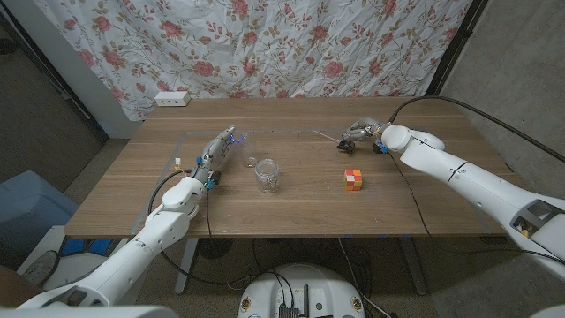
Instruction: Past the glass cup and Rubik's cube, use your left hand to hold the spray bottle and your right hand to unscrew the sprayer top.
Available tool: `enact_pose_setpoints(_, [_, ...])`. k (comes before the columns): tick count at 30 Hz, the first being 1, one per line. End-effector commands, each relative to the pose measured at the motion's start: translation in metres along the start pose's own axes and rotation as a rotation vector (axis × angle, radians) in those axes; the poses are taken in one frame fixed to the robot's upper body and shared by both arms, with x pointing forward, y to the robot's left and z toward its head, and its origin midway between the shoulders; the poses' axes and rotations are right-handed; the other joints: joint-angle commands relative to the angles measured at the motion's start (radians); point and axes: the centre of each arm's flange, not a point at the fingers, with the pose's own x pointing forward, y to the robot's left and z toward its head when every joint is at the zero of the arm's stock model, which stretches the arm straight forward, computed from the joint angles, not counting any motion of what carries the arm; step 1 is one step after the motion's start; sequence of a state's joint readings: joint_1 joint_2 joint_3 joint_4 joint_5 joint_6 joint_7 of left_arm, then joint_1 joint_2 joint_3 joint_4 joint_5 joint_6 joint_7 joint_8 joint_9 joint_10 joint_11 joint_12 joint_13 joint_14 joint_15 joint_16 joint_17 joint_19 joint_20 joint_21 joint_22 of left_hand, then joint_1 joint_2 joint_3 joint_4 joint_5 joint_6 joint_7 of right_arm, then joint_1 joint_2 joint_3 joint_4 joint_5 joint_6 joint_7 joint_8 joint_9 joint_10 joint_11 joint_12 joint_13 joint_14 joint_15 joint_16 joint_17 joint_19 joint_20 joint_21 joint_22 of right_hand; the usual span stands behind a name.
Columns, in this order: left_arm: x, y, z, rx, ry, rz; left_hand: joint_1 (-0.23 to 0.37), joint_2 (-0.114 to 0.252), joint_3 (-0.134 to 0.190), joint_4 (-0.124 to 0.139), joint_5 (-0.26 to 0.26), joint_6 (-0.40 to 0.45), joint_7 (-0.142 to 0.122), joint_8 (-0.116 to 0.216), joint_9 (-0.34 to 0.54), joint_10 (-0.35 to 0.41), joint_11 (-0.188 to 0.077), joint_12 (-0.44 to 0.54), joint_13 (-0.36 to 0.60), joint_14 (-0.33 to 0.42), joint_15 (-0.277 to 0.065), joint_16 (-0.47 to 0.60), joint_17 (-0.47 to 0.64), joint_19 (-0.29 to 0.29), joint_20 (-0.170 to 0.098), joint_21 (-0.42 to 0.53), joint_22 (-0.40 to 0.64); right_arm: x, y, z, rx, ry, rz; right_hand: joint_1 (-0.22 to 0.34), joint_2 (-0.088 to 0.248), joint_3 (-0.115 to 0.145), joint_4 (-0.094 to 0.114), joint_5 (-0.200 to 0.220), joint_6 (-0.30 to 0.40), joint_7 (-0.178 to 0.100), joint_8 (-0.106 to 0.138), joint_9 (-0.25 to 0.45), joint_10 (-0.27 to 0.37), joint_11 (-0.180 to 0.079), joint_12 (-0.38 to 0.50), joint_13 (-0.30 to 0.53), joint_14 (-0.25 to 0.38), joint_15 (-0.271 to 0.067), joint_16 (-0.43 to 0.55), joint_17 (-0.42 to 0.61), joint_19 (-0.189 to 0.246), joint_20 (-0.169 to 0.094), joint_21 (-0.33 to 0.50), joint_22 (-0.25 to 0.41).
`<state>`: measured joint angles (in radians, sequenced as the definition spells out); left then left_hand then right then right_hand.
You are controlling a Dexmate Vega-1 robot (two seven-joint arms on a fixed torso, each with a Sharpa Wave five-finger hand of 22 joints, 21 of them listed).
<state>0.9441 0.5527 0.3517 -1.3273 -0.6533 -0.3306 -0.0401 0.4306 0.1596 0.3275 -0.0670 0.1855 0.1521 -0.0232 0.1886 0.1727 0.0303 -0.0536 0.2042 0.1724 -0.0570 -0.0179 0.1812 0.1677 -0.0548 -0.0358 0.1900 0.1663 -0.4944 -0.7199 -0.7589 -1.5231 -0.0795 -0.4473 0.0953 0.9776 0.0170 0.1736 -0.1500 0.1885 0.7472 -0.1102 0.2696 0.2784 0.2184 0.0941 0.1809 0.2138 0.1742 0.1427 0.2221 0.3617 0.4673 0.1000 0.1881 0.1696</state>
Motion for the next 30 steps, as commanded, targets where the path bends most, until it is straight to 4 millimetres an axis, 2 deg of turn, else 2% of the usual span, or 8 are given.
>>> enact_pose_setpoints(1, [0.002, -0.001, 0.0, -0.007, 0.004, -0.002, -0.007, 0.008, 0.01, 0.001, 0.01, 0.01, 0.002, -0.002, 0.001, 0.004, -0.001, -0.004, 0.002, 0.006, -0.002, -0.002, 0.001, 0.001, -0.017, 0.002, 0.003, 0.0, -0.001, -0.002, -0.012, -0.005, 0.022, -0.014, -0.027, -0.014, 0.005, 0.006, -0.052, 0.002, -0.02, 0.0, -0.036, 0.013, -0.001, 0.001, -0.024, 0.01, -0.008, 0.001, -0.011, 0.012, 0.0, 0.003])
enact_pose_setpoints(8, [0.002, -0.001, 0.0, -0.006, -0.002, -0.006, -0.011, 0.009, 0.012, 0.001, 0.01, 0.01, 0.002, -0.002, 0.002, 0.005, 0.0, -0.005, 0.003, 0.006, -0.003, -0.002, 0.001, 0.002, -0.018, 0.002, 0.003, -0.002, -0.003, -0.002, -0.02, -0.021, 0.024, -0.063, -0.05, -0.036, 0.02, 0.028, -0.148, 0.0, -0.054, -0.002, -0.099, 0.03, -0.001, 0.001, -0.071, 0.028, -0.019, 0.001, -0.046, 0.022, -0.005, 0.003])
enact_pose_setpoints(14, [0.002, -0.001, 0.001, -0.004, -0.008, -0.01, -0.015, 0.009, 0.014, 0.001, 0.01, 0.01, 0.003, -0.003, 0.002, 0.005, -0.002, -0.006, 0.003, 0.005, -0.003, -0.003, 0.001, 0.002, -0.021, 0.002, 0.003, -0.005, -0.004, -0.002, -0.023, -0.045, 0.019, -0.108, -0.064, -0.057, 0.036, 0.053, -0.224, 0.003, -0.076, -0.005, -0.137, 0.029, 0.001, 0.001, -0.109, 0.038, -0.025, 0.0, -0.08, 0.03, -0.008, 0.003])
enact_pose_setpoints(18, [0.001, -0.001, 0.002, -0.002, -0.013, -0.014, -0.016, 0.009, 0.015, 0.001, 0.009, 0.01, 0.002, -0.004, 0.002, 0.004, -0.001, -0.007, 0.003, 0.005, -0.003, -0.003, 0.001, 0.002, -0.022, 0.001, 0.003, -0.008, -0.005, -0.002, -0.025, -0.069, 0.022, -0.137, -0.071, -0.071, 0.046, 0.07, -0.295, 0.005, -0.092, -0.01, -0.162, 0.033, 0.004, 0.001, -0.132, 0.042, -0.026, 0.0, -0.098, 0.034, -0.007, 0.003])
enact_pose_setpoints(20, [0.001, -0.001, 0.002, -0.003, -0.016, -0.013, -0.017, 0.009, 0.015, 0.001, 0.009, 0.01, 0.002, -0.004, 0.002, 0.005, -0.001, -0.007, 0.003, 0.005, -0.002, -0.003, 0.001, 0.002, -0.022, 0.001, 0.003, -0.009, -0.005, -0.003, -0.021, -0.083, 0.025, -0.163, -0.078, -0.084, 0.056, 0.082, -0.354, 0.011, -0.099, -0.016, -0.186, 0.032, 0.005, 0.002, -0.154, 0.047, -0.027, 0.0, -0.121, 0.039, -0.009, 0.002])
enact_pose_setpoints(23, [0.0, -0.001, 0.003, -0.001, -0.022, -0.013, -0.019, 0.008, 0.016, 0.0, 0.009, 0.01, 0.002, -0.004, 0.001, 0.004, -0.001, -0.007, 0.003, 0.004, -0.002, -0.004, 0.001, 0.002, -0.022, 0.001, 0.003, -0.01, -0.007, -0.005, 0.0, -0.109, 0.022, -0.192, -0.085, -0.1, 0.065, 0.096, -0.424, 0.015, -0.101, -0.026, -0.222, 0.037, 0.004, 0.002, -0.189, 0.059, -0.031, -0.001, -0.134, 0.064, -0.007, 0.001])
enact_pose_setpoints(26, [0.0, 0.0, 0.005, 0.005, -0.027, -0.015, -0.021, 0.008, 0.017, 0.0, 0.009, 0.009, 0.002, -0.005, 0.001, 0.004, -0.001, -0.008, 0.003, 0.004, -0.002, -0.004, 0.001, 0.002, -0.022, 0.001, 0.003, -0.012, -0.008, -0.006, -0.001, -0.13, 0.022, -0.207, -0.09, -0.111, 0.069, 0.108, -0.49, 0.017, -0.103, -0.038, -0.246, 0.036, 0.006, 0.001, -0.214, 0.063, -0.03, -0.004, -0.154, 0.068, -0.009, 0.0])
enact_pose_setpoints(30, [0.001, 0.002, 0.007, 0.011, -0.038, -0.017, -0.022, 0.007, 0.018, -0.001, 0.009, 0.01, 0.002, -0.005, 0.001, 0.004, -0.001, -0.008, 0.003, 0.004, -0.002, -0.004, 0.001, 0.003, -0.024, 0.001, 0.003, -0.014, -0.009, -0.007, 0.001, -0.146, 0.022, -0.228, -0.095, -0.123, 0.076, 0.117, -0.534, 0.016, -0.1, -0.05, -0.279, 0.034, 0.004, 0.0, -0.243, 0.06, -0.032, -0.006, -0.185, 0.063, -0.013, -0.001])
